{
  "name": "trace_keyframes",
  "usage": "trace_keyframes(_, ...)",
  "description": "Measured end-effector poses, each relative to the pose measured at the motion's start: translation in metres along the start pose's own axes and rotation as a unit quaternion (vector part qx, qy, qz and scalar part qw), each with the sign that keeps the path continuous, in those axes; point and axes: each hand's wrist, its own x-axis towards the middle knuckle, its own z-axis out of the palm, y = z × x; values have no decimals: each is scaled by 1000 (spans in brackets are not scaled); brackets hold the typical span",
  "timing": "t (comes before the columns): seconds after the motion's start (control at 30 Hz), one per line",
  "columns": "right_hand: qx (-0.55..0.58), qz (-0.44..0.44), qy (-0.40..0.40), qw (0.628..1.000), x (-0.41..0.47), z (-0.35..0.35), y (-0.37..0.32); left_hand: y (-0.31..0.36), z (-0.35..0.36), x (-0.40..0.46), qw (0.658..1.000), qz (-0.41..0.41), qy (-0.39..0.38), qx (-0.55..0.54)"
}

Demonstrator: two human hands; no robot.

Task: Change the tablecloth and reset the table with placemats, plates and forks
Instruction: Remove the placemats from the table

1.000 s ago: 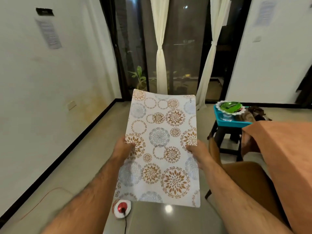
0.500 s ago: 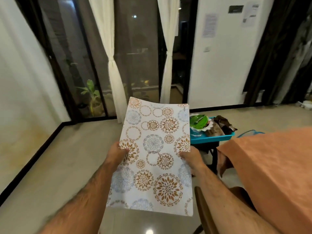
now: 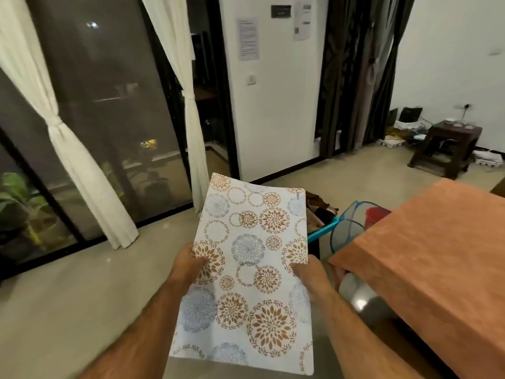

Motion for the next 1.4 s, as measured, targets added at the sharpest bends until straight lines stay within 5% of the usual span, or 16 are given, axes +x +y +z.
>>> trace_keyframes(0.43,19,20,100,995,206,-50,-79,91,128,209,997,19,-69,9)
trace_keyframes(1.0,-80,3,196,977,407,-94,-151,157,243,405,973,-68,-220,31)
trace_keyframes(1.4,-104,20,177,979,500,-88,-172,168,271,495,980,-55,-183,57)
